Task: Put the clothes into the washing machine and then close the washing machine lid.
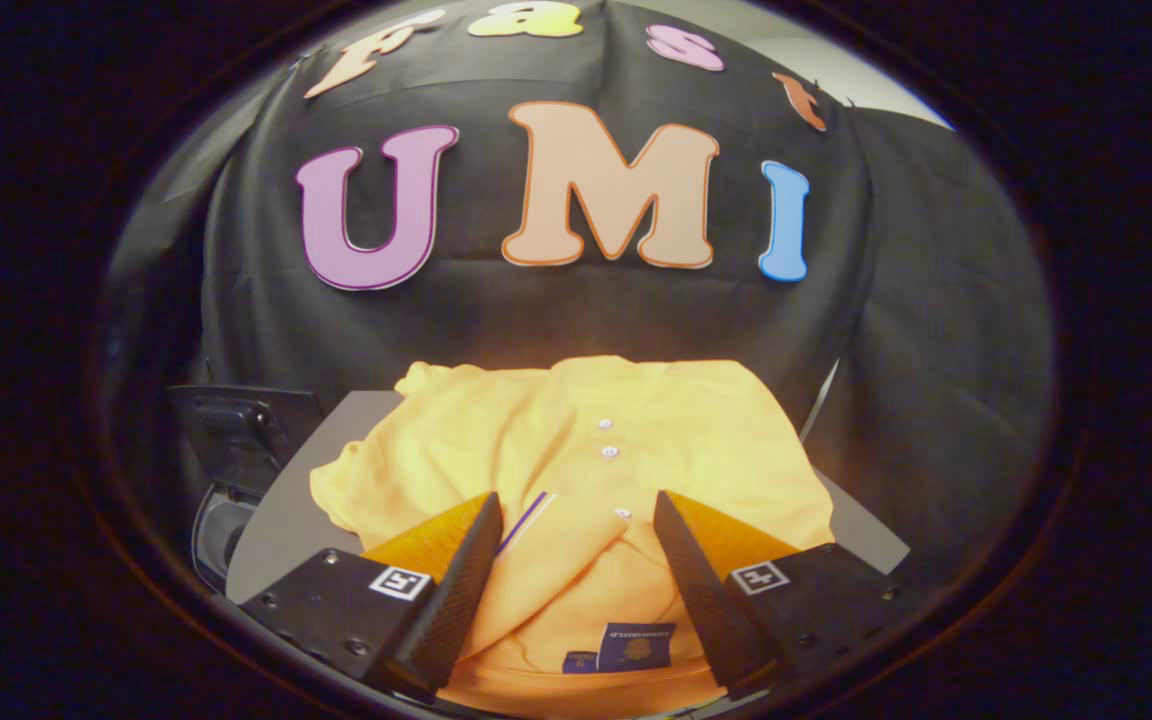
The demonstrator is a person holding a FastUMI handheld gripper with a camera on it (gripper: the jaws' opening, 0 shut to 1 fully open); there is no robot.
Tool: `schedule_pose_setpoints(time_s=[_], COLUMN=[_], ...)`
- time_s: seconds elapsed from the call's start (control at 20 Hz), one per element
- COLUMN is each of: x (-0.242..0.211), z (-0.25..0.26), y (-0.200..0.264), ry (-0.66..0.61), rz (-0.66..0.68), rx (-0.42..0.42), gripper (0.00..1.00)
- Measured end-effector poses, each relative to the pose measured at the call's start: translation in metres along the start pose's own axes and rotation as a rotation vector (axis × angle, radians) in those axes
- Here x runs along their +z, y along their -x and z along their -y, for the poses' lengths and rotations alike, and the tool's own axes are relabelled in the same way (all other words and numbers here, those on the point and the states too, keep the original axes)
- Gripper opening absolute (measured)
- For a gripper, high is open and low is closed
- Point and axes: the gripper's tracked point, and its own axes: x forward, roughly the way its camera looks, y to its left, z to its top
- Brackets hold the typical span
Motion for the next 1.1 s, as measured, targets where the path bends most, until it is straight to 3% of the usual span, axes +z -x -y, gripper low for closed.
schedule_pose_setpoints(time_s=[0.15, 0.35, 0.45, 0.6, 1.1], x=[0.002, 0.007, 0.006, 0.021, 0.050], z=[-0.001, -0.014, -0.033, -0.059, -0.184], y=[0.003, 0.008, 0.015, 0.031, 0.076], ry=[0.025, 0.043, 0.028, 0.046, 0.018], rz=[0.009, 0.001, -0.007, 0.035, 0.067], rx=[-0.018, -0.036, 0.000, 0.028, 0.260], gripper=[0.67, 0.19, 0.14, 0.13, 0.13])
